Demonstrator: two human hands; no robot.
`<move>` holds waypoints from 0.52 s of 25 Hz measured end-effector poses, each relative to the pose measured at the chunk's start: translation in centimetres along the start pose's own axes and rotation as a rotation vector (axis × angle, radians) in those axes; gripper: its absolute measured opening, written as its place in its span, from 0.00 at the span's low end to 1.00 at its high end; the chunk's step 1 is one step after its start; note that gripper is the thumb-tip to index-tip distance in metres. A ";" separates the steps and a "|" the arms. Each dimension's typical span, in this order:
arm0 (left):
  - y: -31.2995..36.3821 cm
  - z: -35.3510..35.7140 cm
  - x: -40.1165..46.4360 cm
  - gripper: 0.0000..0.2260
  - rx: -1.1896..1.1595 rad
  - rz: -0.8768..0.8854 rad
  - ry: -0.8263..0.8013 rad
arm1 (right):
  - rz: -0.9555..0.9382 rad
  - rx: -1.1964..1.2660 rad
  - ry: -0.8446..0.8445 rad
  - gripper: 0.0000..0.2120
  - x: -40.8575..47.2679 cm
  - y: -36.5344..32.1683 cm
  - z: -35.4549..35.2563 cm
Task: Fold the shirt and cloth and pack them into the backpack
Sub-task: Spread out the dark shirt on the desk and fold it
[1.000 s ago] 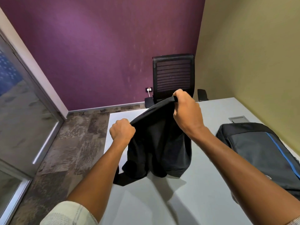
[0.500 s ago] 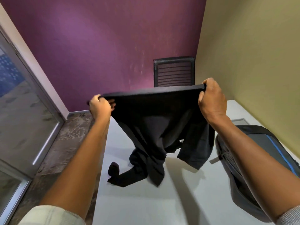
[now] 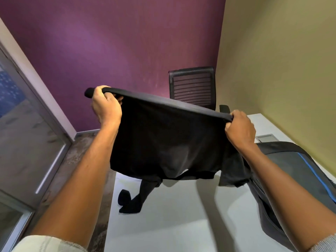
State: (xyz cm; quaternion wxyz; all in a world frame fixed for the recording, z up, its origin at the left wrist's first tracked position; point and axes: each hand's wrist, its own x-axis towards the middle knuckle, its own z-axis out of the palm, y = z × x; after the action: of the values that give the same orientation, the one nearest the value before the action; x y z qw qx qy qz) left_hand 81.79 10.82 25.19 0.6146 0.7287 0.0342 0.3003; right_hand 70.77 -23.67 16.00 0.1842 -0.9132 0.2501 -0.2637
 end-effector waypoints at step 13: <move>-3.9 -2.0 0.9 0.16 0.120 -0.116 0.027 | -0.011 0.098 -0.301 0.07 -2.0 2.5 2.2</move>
State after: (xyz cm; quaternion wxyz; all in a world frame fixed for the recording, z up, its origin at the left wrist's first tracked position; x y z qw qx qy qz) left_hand 82.81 13.95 22.11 0.5855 0.7570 0.1025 0.2715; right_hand 69.62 -24.15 12.29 0.2625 -0.9337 0.2014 -0.1368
